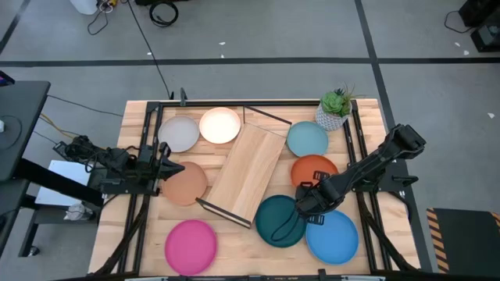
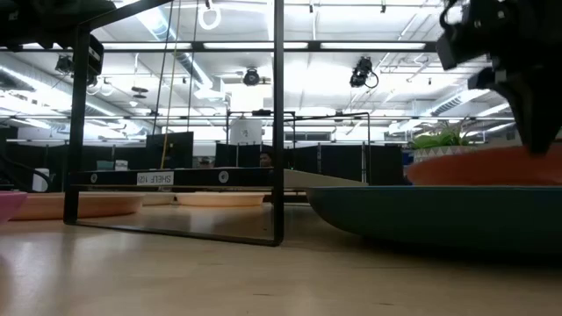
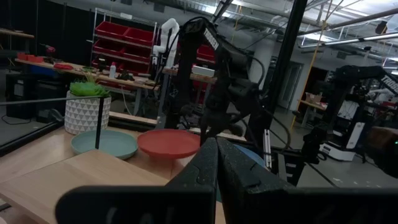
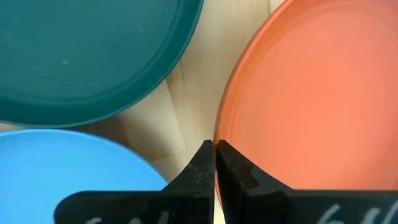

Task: Place and stack plates onto a shelf
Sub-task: Put the orange plate on the shelf, then put the dark green plate on the shelf

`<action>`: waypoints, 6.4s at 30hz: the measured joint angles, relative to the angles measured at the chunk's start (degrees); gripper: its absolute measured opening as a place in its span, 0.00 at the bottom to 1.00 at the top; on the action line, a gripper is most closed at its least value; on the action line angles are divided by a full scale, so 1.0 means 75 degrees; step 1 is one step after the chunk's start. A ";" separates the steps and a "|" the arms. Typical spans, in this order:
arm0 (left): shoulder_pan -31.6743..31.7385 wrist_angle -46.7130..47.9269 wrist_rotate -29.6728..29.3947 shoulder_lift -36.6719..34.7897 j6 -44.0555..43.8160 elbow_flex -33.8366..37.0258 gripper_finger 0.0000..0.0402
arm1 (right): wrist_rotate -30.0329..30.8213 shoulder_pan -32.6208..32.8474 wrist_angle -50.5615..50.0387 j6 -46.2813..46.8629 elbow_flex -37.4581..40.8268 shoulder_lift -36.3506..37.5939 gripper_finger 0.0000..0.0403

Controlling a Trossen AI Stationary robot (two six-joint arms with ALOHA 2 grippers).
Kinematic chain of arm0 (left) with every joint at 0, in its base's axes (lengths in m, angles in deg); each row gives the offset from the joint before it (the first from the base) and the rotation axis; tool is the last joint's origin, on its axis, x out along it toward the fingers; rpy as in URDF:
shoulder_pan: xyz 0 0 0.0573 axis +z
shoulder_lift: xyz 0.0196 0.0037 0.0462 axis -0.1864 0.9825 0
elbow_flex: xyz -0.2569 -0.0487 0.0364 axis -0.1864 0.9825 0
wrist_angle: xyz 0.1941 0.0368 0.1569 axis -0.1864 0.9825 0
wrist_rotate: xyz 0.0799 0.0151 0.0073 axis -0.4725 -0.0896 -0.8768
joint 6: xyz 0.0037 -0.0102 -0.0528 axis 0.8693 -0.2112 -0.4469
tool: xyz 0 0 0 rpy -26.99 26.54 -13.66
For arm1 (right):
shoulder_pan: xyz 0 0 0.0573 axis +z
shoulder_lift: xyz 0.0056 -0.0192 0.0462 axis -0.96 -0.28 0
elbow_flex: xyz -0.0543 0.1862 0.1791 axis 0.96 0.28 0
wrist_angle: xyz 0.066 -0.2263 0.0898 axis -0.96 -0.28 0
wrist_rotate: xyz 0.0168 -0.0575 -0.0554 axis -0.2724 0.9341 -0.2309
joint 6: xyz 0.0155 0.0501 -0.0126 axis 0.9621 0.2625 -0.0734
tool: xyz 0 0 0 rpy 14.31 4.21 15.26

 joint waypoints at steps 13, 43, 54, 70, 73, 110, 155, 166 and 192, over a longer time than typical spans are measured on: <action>-0.0002 0.0000 0.0000 0.0000 0.0000 0.0000 0.02 | 0.0816 -0.0267 0.0568 -0.1940 -0.0915 0.0000 0.02; -0.0002 0.0000 0.0000 -0.0003 0.0000 0.0003 0.02 | 0.0894 -0.3313 0.0911 -0.8197 -0.3115 -0.2375 0.04; 0.0000 0.0003 0.0000 -0.0003 0.0000 0.0003 0.02 | 0.0792 -0.3643 0.0930 -0.8110 -0.3115 -0.2361 0.08; -0.0001 0.0009 0.0000 0.0000 -0.0002 0.0003 0.02 | 0.1477 -0.2991 -0.0181 -0.6362 -0.3166 -0.1737 0.34; -0.0003 0.0000 0.0000 -0.0003 0.0000 0.0003 0.02 | 0.1487 -0.2806 -0.0242 -0.5757 -0.2807 -0.1350 0.34; 0.0000 -0.0007 0.0000 0.0000 0.0007 0.0003 0.02 | 0.0264 0.1329 0.4580 -0.4468 -0.0105 -0.0845 0.34; 0.0006 -0.0344 -0.0280 0.0000 0.0099 0.0003 0.02 | -0.0198 0.1690 -0.0007 -0.4032 -0.2736 -0.2675 0.05; 0.0006 -0.0356 -0.0377 0.0000 -0.0381 0.0003 0.02 | 0.1059 0.1967 -0.0674 -0.4044 -0.2832 -0.1667 0.04; 0.0006 -0.0353 -0.2349 0.0000 -0.2270 0.0003 0.02 | 0.1460 -0.0142 0.3523 -1.0252 -0.1718 -0.1431 0.04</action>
